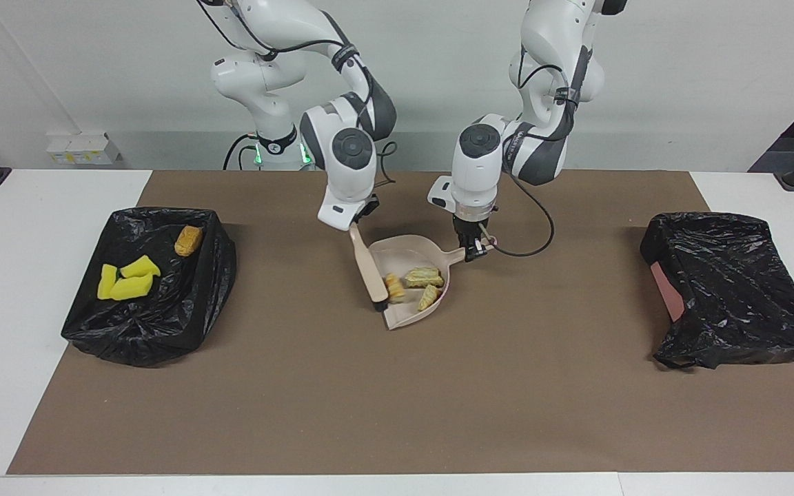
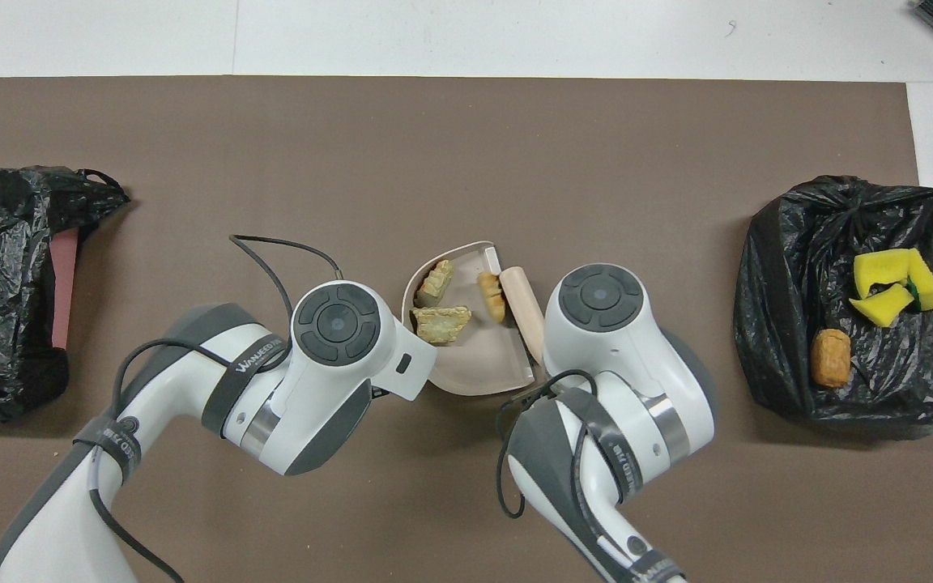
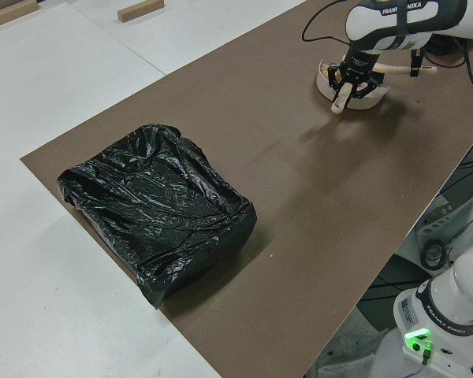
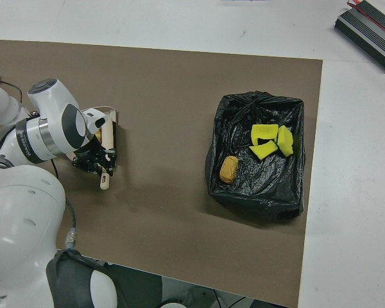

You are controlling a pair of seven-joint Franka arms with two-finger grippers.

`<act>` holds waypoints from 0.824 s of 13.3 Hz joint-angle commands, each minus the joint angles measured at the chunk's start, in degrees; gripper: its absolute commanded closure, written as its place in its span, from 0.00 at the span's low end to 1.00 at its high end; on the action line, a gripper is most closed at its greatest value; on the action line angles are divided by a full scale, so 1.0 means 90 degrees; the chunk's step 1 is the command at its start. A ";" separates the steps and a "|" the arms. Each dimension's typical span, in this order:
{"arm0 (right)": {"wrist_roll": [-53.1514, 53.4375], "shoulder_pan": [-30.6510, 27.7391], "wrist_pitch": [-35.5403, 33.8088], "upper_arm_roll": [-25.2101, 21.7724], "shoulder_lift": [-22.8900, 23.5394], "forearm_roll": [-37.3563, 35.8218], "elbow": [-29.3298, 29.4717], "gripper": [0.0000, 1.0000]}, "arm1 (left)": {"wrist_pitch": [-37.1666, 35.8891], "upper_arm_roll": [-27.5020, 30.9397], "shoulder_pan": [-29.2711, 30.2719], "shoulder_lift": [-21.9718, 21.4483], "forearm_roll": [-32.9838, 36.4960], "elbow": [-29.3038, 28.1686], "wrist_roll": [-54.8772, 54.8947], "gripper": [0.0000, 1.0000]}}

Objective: Sweep and dump trash in bin
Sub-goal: 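Sweep the bread pieces into the dustpan with the right gripper's brush, then lift the dustpan with the left gripper while the right gripper withdraws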

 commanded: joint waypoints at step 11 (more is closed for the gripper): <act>0.1628 0.0014 -0.0153 0.0064 -0.1993 0.0858 -0.1590 1.00 | -0.1225 0.0003 0.1217 0.0106 -0.0638 0.1510 0.1752 1.00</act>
